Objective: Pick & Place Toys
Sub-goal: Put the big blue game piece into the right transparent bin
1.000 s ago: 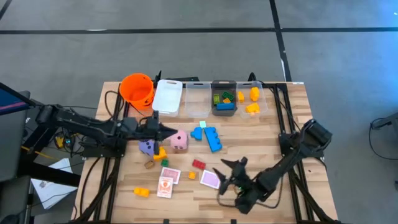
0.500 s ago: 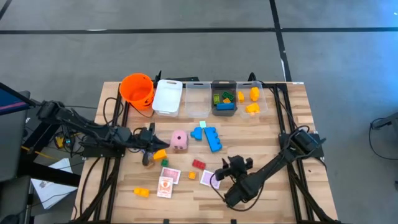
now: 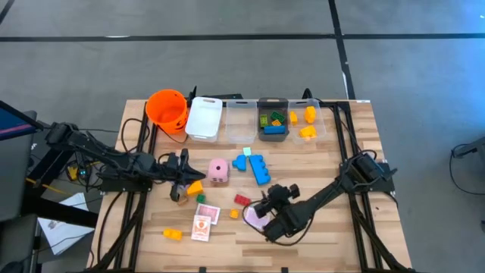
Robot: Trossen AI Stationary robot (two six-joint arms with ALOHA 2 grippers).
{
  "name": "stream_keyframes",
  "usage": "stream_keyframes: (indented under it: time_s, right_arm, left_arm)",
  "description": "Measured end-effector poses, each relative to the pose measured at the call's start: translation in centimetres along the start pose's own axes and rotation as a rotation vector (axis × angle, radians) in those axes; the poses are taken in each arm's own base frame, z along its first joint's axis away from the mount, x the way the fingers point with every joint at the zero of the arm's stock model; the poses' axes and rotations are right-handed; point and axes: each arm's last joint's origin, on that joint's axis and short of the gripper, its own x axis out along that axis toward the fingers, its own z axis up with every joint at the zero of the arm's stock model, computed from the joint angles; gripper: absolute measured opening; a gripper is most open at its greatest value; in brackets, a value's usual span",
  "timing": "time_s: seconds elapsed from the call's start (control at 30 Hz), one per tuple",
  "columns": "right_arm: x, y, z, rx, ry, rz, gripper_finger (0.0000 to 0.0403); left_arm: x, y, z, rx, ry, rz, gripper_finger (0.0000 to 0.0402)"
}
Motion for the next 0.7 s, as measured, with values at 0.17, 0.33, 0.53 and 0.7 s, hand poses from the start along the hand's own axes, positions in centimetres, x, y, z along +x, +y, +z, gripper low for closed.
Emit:
stream_keyframes:
  time_s: [0.17,0.33,0.53,0.7]
  right_arm:
    - [0.8,0.9,0.6,-0.039,0.005,0.044,0.0335]
    - [1.9,0.8,1.4,-0.009,0.003,0.014,0.0393]
    - [2.9,0.8,2.2,0.016,0.003,-0.004,0.0378]
    - [3.8,0.3,2.3,0.021,0.036,-0.03,0.0386]
  left_arm:
    - [0.0,0.0,0.1,-0.004,-0.011,-0.002,0.0]
    - [0.0,0.0,0.1,-0.029,-0.008,-0.001,0.0]
    - [0.0,0.0,0.0,-0.027,-0.002,0.0,0.0]
    - [0.0,0.0,0.0,-0.027,0.0,-0.009,0.0]
